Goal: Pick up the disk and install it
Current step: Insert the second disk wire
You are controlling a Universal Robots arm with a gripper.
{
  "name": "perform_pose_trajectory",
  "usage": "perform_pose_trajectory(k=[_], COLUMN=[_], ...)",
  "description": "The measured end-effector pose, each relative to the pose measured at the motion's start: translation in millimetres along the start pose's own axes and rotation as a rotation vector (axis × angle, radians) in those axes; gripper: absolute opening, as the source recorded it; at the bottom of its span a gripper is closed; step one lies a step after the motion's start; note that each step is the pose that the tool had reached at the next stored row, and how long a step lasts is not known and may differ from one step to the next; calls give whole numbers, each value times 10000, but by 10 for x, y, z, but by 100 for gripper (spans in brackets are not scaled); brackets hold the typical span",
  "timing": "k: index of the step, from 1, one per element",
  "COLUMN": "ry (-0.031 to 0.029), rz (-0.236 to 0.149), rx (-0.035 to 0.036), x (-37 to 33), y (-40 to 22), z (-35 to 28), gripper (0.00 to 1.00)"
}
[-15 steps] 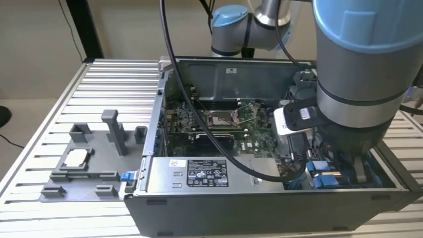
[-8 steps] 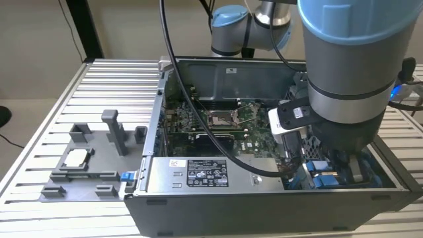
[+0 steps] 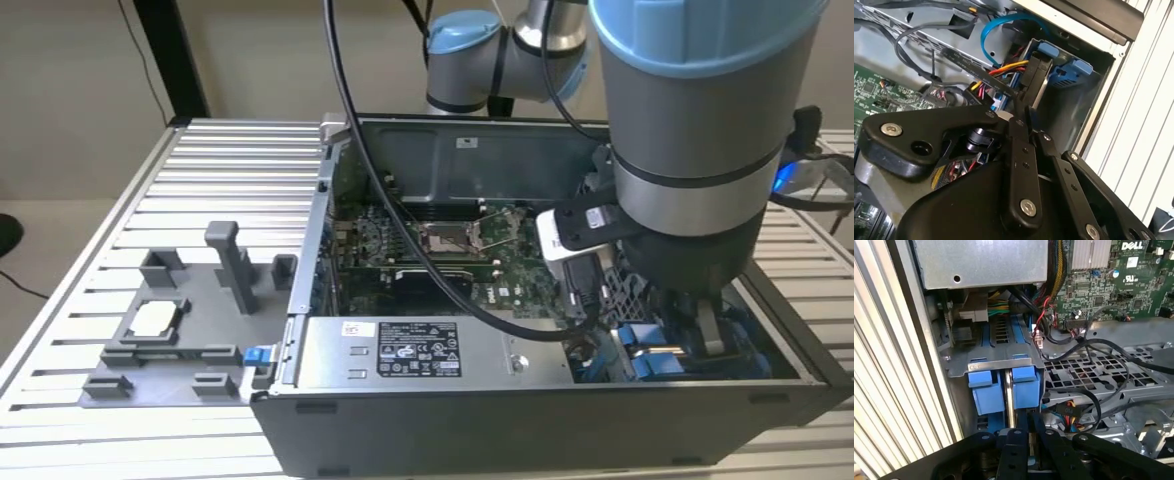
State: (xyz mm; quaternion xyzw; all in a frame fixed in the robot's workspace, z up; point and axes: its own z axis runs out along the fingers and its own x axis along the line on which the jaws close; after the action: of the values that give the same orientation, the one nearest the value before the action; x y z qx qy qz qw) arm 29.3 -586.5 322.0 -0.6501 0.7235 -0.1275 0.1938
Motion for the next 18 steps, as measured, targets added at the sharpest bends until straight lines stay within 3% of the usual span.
perform_pose_trajectory(k=[14,18], ry=[5,76], rz=[8,155], rx=[11,40], x=[-47,-55], y=[-9,-9], z=[7,9], gripper=[0,0])
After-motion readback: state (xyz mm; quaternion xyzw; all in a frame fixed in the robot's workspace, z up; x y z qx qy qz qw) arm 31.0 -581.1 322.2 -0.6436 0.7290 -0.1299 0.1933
